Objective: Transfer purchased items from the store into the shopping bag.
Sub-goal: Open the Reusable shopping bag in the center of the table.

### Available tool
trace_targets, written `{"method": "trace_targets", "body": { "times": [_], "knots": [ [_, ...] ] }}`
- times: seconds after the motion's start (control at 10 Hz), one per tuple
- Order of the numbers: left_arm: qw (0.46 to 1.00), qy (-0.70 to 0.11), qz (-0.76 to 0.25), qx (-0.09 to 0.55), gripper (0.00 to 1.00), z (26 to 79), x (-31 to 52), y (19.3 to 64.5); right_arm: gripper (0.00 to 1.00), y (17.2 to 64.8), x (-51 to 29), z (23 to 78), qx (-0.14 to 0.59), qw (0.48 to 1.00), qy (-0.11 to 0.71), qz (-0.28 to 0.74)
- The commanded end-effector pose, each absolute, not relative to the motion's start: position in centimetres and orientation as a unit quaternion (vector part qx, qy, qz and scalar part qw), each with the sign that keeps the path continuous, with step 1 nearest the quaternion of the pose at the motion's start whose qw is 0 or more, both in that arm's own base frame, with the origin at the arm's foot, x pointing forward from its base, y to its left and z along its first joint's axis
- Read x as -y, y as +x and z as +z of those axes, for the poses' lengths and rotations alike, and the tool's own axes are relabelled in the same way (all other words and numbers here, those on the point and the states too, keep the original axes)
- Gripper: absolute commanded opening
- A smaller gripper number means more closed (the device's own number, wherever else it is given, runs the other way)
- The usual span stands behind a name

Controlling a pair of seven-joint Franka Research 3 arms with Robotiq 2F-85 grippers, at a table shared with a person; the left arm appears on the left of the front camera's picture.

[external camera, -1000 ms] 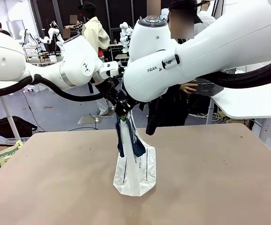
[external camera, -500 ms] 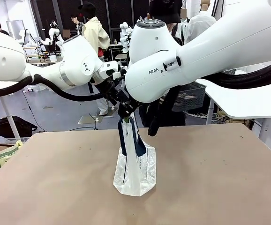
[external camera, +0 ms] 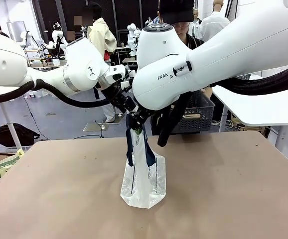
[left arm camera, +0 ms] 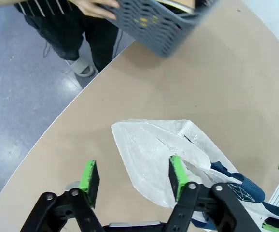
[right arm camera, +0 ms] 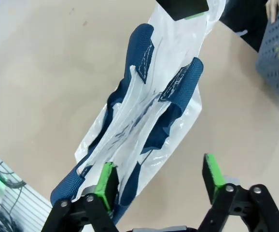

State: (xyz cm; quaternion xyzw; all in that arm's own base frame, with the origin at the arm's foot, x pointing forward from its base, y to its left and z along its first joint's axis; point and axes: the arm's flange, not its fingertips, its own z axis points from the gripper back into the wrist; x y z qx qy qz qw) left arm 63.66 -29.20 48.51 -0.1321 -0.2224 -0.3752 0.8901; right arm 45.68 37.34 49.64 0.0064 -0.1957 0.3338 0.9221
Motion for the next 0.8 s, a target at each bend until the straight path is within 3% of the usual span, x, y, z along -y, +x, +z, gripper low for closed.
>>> {"method": "trace_targets", "body": {
  "times": [0.0, 0.2, 0.3, 0.7],
  "knots": [
    [0.887, -0.144, -0.38, 0.219, 0.36, 48.7, 28.9, 63.9, 0.51, 45.9, -37.6, 49.8, 0.199, 0.922, -0.008, 0.332],
    [0.886, -0.146, -0.384, 0.215, 0.0, 48.6, 28.8, 63.9, 0.12, 46.0, -37.5, 49.8, 0.197, 0.923, -0.013, 0.33],
    [0.886, -0.147, -0.384, 0.214, 0.0, 48.5, 28.8, 63.8, 0.0, 46.0, -37.5, 49.8, 0.196, 0.924, -0.016, 0.328],
    [0.887, -0.131, -0.385, 0.219, 0.0, 49.0, 26.6, 63.1, 0.0, 46.2, -36.9, 49.9, 0.197, 0.929, -0.037, 0.31]
  ]
}}
